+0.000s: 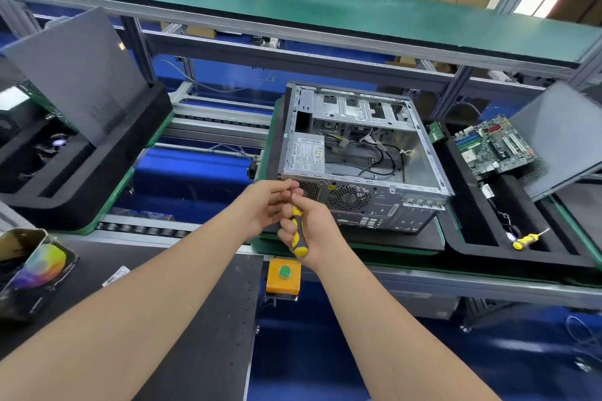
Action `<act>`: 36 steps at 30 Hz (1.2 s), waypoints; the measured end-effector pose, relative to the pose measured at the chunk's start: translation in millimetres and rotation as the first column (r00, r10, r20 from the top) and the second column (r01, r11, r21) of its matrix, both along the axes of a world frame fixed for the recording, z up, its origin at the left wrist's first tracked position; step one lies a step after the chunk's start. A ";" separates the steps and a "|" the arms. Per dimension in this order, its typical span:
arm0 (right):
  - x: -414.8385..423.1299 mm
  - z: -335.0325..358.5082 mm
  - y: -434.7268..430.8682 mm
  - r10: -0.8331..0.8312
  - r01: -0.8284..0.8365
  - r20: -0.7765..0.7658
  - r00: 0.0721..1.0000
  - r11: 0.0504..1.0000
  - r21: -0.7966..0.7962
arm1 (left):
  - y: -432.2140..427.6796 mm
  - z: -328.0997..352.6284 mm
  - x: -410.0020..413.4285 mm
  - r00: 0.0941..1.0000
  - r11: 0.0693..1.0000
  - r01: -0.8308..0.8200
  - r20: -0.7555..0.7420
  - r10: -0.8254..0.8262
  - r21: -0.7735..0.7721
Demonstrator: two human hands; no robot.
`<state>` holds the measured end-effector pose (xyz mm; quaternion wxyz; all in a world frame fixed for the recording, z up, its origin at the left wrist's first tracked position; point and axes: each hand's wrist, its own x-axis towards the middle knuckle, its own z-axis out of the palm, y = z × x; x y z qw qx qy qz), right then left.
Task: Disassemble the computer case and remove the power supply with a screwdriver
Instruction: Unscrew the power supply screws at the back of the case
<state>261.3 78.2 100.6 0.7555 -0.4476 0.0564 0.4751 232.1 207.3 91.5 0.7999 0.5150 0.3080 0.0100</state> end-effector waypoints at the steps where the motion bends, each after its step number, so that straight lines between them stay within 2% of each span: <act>1: -1.5 -1.2 -0.8 -0.012 0.021 -0.109 0.994 0.996 0.089 | 0.0 1.7 0.7 1.000 1.000 -0.003 0.001 0.003 0.000; 3: -3.9 -5.4 -3.5 0.015 0.045 -0.262 0.965 0.974 0.224 | -0.2 6.4 4.6 0.999 1.000 -0.019 -0.038 0.018 -0.012; 6: -8.9 -12.7 -7.7 0.148 -0.010 -0.331 0.932 0.922 0.386 | -0.5 10.0 7.6 0.996 0.998 -0.007 -0.093 0.002 -0.058; 8: -9.8 -15.4 -7.4 0.210 0.007 -0.387 0.898 0.871 0.491 | 2.0 10.1 5.3 0.996 0.999 0.030 -0.079 -0.032 -0.021; 10: -8.3 -15.7 -4.6 0.217 0.042 -0.423 0.880 0.851 0.523 | 9.5 14.0 3.6 0.992 0.993 0.026 -0.127 -0.011 0.117; 12: -6.8 -16.4 -3.2 0.198 0.049 -0.427 0.882 0.864 0.502 | 23.7 18.4 8.8 0.971 0.945 -0.082 -0.187 0.146 0.316; 14: -5.7 -16.4 -4.0 0.179 0.041 -0.417 0.891 0.884 0.467 | 37.8 25.1 21.4 0.962 0.867 -0.148 -0.133 0.237 0.475; 16: -5.6 -14.1 -4.8 0.159 0.031 -0.403 0.901 0.904 0.426 | 44.9 32.0 39.0 0.987 0.779 -0.059 -0.081 0.140 0.624; 20: -5.9 -9.0 -4.2 0.133 0.015 -0.380 0.915 0.932 0.362 | 38.6 29.6 74.1 0.983 0.623 0.155 -0.059 -0.171 0.766; 21: -6.3 -8.6 -3.8 0.128 0.010 -0.370 0.920 0.938 0.347 | 36.2 23.0 78.9 0.975 0.619 0.171 -0.043 -0.216 0.767; 23: -7.6 -9.8 -2.7 0.112 -0.003 -0.337 0.935 0.952 0.307 | 32.5 10.2 82.1 0.972 0.721 0.135 0.052 -0.231 0.679; 24: -8.4 -10.9 -1.8 0.100 -0.007 -0.319 0.943 0.960 0.280 | 32.4 6.2 82.3 0.972 0.758 0.120 0.081 -0.223 0.641; 28: -13.7 -12.3 4.9 0.028 -0.005 -0.202 0.979 0.993 0.116 | 37.2 4.0 81.1 0.963 0.788 0.162 0.079 -0.258 0.594; 30: -16.5 -12.5 13.0 -0.013 0.008 -0.076 0.997 0.998 -0.063 | 38.4 3.9 81.4 0.963 0.796 0.160 0.083 -0.255 0.584; 32: -17.7 -7.3 22.3 -0.010 0.043 0.117 0.993 0.959 -0.280 | 36.9 5.5 80.9 0.963 0.800 0.158 0.090 -0.254 0.579; 33: -17.4 -4.1 25.4 0.060 0.066 0.290 0.955 0.911 -0.407 | 36.2 6.6 81.2 0.962 0.805 0.158 0.094 -0.256 0.572; 34: -16.1 -6.0 26.1 0.210 0.116 0.488 0.847 0.823 -0.555 | 35.6 7.0 81.3 0.962 0.808 0.157 0.095 -0.254 0.568; 35: -15.7 -9.6 24.8 0.396 0.173 0.598 0.697 0.717 -0.676 | 35.4 6.7 81.7 0.963 0.807 0.156 0.093 -0.252 0.569; 36: -15.1 -16.2 22.1 0.487 0.251 0.638 0.597 0.641 -0.725 | 35.6 5.8 82.1 0.965 0.805 0.154 0.090 -0.248 0.572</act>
